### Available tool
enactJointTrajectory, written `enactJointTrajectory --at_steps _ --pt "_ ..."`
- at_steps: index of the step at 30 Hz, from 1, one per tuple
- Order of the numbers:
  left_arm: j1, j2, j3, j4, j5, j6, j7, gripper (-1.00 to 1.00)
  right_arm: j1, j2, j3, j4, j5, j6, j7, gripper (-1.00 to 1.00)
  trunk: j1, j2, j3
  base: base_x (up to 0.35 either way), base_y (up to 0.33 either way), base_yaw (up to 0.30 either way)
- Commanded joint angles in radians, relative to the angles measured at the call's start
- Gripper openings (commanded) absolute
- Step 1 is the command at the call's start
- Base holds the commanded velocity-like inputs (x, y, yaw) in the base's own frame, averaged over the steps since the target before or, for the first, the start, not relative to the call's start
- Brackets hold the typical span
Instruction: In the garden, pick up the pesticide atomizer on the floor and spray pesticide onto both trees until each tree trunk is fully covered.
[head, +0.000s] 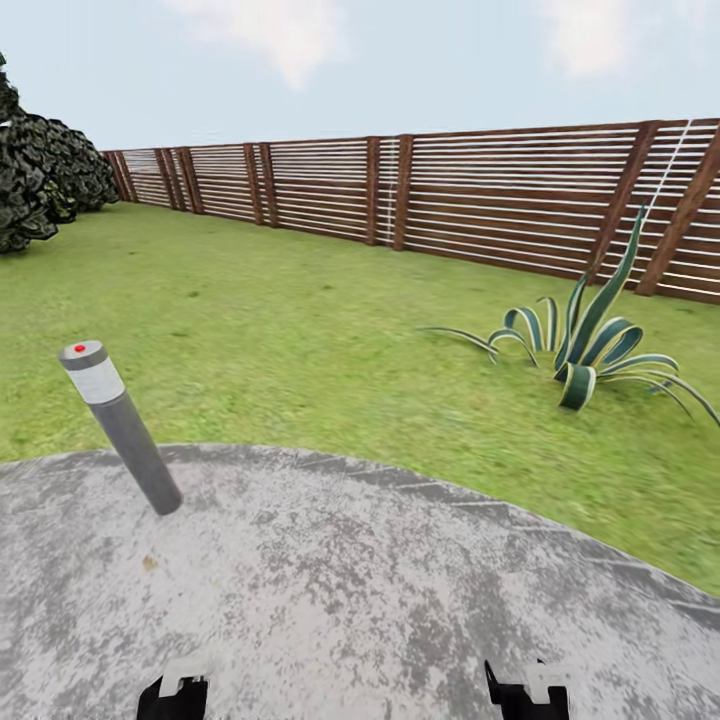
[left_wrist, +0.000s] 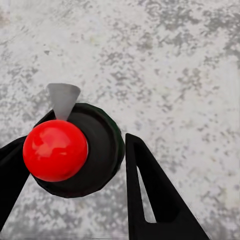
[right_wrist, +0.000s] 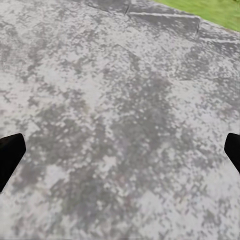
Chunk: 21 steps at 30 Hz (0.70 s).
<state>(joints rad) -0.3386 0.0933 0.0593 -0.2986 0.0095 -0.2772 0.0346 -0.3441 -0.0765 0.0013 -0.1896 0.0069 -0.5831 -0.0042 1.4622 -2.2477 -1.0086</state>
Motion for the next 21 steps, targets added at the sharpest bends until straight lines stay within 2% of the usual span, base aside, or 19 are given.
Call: enactJointTrajectory --at_steps 1,6,21 --pt "-0.001 -0.001 0.002 0.001 0.001 -0.003 0.001 -1.00 0.000 0.000 0.000 0.001 0.001 -0.003 0.000 1.00 0.000 0.000 0.000 0.000 0.000 0.249" --pt "0.000 -0.001 0.002 0.001 0.001 -0.004 0.004 -1.00 -0.001 0.000 0.000 0.001 0.001 -0.003 0.000 1.00 0.000 0.000 0.003 -0.136 -0.095 0.257" --pt "-0.001 -0.001 0.002 0.002 0.001 -0.004 0.005 -1.00 -0.001 0.004 0.000 0.000 0.001 -0.003 0.001 1.00 0.000 0.000 0.006 -0.229 -0.165 0.272"
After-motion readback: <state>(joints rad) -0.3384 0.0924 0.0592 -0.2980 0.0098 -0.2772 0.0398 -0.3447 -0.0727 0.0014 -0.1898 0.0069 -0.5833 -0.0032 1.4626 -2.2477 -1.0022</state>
